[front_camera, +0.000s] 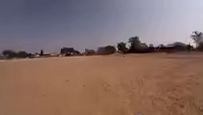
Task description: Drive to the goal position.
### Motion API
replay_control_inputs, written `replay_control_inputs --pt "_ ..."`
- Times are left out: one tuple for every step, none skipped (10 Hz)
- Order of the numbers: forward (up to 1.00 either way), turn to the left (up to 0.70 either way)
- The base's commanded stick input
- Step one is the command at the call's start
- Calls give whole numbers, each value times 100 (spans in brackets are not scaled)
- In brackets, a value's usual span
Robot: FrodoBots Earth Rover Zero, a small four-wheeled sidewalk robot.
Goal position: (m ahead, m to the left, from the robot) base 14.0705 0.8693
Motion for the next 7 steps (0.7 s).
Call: replay_control_inputs --pt "100 0" --pt "100 0" --pt "100 0" --pt "100 0" --pt "100 0" --pt "100 0" --pt "100 0"
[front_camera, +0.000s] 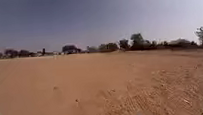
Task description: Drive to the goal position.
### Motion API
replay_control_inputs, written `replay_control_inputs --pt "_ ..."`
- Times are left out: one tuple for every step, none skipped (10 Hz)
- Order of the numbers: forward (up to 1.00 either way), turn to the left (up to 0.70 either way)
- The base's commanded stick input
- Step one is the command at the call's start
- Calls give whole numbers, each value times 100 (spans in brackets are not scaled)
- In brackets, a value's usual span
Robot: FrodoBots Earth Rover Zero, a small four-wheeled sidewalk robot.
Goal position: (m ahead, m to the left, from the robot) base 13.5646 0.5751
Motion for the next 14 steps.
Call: replay_control_inputs --pt "100 0" --pt "100 0" --pt "100 0" --pt "100 0" --pt "100 0" --pt "100 0" --pt "100 0" --pt "100 0" --pt "100 0" --pt "100 0" --pt "100 0" --pt "100 0" --pt "100 0" --pt "100 0"
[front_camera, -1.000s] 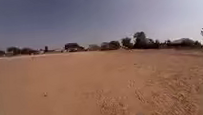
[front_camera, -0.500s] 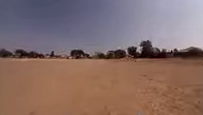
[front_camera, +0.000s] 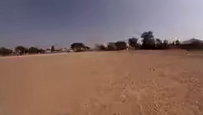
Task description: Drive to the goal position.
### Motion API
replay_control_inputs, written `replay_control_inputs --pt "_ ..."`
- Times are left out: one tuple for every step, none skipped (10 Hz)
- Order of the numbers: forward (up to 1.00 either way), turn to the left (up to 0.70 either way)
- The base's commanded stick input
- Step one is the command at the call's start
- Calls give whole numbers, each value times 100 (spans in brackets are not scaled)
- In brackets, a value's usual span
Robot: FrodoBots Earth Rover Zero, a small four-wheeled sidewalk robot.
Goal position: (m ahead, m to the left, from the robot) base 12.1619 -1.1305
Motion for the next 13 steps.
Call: replay_control_inputs --pt "100 0" --pt "100 0" --pt "100 0" --pt "100 0" --pt "100 0" --pt "100 0" --pt "100 0" --pt "100 0" --pt "100 0" --pt "100 0" --pt "100 0" --pt "100 0" --pt "100 0"
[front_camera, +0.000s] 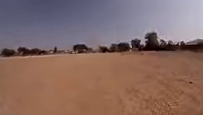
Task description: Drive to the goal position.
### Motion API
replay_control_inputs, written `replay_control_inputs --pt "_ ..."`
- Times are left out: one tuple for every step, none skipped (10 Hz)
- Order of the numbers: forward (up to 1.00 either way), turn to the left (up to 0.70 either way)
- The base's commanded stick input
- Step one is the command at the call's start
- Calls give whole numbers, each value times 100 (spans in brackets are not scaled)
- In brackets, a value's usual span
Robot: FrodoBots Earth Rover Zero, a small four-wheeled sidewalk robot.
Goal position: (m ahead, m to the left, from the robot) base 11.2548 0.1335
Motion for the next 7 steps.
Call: replay_control_inputs --pt "100 0" --pt "100 -1" --pt "100 -11" --pt "100 -21" --pt "100 -39" --pt "100 -39" --pt "100 -28"
